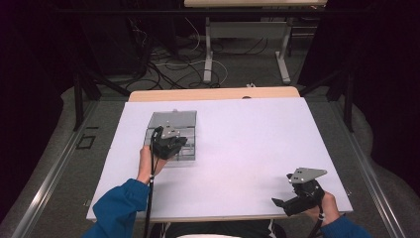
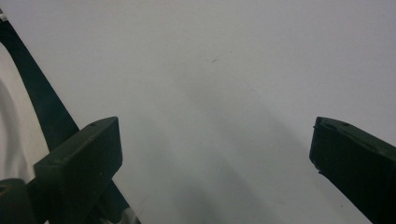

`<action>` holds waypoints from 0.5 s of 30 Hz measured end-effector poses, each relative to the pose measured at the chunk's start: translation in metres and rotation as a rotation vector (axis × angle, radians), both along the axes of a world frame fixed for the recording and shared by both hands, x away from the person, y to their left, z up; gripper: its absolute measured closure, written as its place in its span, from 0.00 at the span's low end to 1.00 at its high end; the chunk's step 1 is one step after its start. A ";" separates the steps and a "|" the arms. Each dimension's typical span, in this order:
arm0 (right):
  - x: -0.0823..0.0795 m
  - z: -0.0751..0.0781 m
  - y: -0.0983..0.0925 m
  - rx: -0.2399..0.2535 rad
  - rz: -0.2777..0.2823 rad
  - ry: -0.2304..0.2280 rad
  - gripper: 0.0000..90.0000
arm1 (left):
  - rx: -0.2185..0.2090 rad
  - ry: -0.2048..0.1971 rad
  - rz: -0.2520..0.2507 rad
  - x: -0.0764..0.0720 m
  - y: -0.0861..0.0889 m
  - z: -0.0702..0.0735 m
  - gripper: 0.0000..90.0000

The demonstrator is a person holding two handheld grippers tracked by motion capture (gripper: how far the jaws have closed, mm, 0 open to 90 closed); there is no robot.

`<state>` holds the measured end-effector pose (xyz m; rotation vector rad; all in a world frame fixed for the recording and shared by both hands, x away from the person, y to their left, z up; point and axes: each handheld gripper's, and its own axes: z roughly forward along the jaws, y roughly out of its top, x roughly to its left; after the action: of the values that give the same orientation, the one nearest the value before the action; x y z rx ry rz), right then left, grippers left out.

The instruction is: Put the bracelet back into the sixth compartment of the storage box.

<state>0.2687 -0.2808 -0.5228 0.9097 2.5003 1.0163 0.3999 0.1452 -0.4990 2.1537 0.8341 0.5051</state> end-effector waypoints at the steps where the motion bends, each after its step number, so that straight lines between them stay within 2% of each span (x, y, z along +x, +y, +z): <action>1: 0.000 0.000 0.000 0.000 0.003 -0.003 0.02 | 0.000 0.003 0.001 0.000 0.000 -0.001 0.96; 12: 0.000 0.000 0.000 0.003 -0.002 0.004 0.02 | 0.011 0.019 0.014 0.006 -0.003 -0.008 0.96; 15: 0.000 0.000 0.000 0.000 0.000 0.000 0.02 | 0.030 0.018 0.022 0.010 -0.002 -0.011 0.96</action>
<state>0.2686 -0.2808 -0.5228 0.9098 2.5006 1.0162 0.4102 0.1431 -0.5099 2.1820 0.8660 0.5127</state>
